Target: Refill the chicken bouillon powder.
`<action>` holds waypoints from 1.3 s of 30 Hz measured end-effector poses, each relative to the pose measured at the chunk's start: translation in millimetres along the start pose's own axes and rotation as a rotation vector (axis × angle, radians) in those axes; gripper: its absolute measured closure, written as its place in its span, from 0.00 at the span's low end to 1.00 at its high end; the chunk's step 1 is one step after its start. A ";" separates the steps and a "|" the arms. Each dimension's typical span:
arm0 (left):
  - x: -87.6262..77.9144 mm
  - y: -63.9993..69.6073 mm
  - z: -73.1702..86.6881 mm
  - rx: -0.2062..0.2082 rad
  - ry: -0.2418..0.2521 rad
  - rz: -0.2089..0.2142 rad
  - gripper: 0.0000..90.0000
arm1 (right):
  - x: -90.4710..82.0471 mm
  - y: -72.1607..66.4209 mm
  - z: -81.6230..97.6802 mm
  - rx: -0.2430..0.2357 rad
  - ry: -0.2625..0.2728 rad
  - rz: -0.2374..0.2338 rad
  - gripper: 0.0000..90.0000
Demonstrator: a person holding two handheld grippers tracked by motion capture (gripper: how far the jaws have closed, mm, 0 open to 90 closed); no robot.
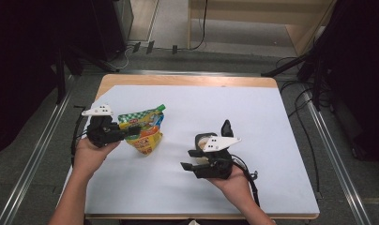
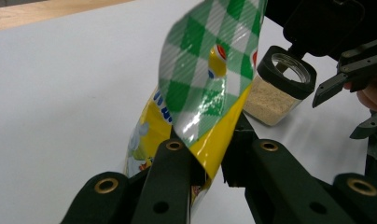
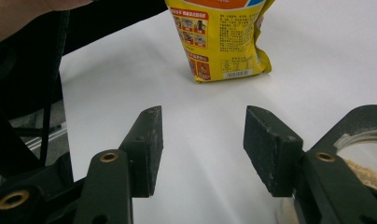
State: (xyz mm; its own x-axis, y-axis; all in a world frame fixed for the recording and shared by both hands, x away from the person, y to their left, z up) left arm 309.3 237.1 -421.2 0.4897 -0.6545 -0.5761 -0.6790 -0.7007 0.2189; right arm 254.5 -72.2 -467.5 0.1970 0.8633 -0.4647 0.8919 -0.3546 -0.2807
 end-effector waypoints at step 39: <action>-35.8 -28.2 30.6 -0.011 -0.086 -0.041 0.48 | -51.6 7.9 -16.3 0.036 0.009 -0.022 0.96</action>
State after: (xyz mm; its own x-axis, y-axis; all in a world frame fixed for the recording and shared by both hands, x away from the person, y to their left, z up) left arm 294.2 289.0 -430.8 0.4679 -0.5986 -0.6502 -0.6533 -0.7298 0.2017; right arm 258.1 -113.8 -432.0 0.1818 0.8741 -0.4505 0.8808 -0.3484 -0.3205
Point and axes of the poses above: each handheld gripper's, and its own axes: x roughly forward along the jaws, z roughly out of its underside, y roughly to its right, the point moved 3 cm from there along x, roughly forward along the jaws, and after that the axes turned 5 degrees about -z, right-handed, at the moved point
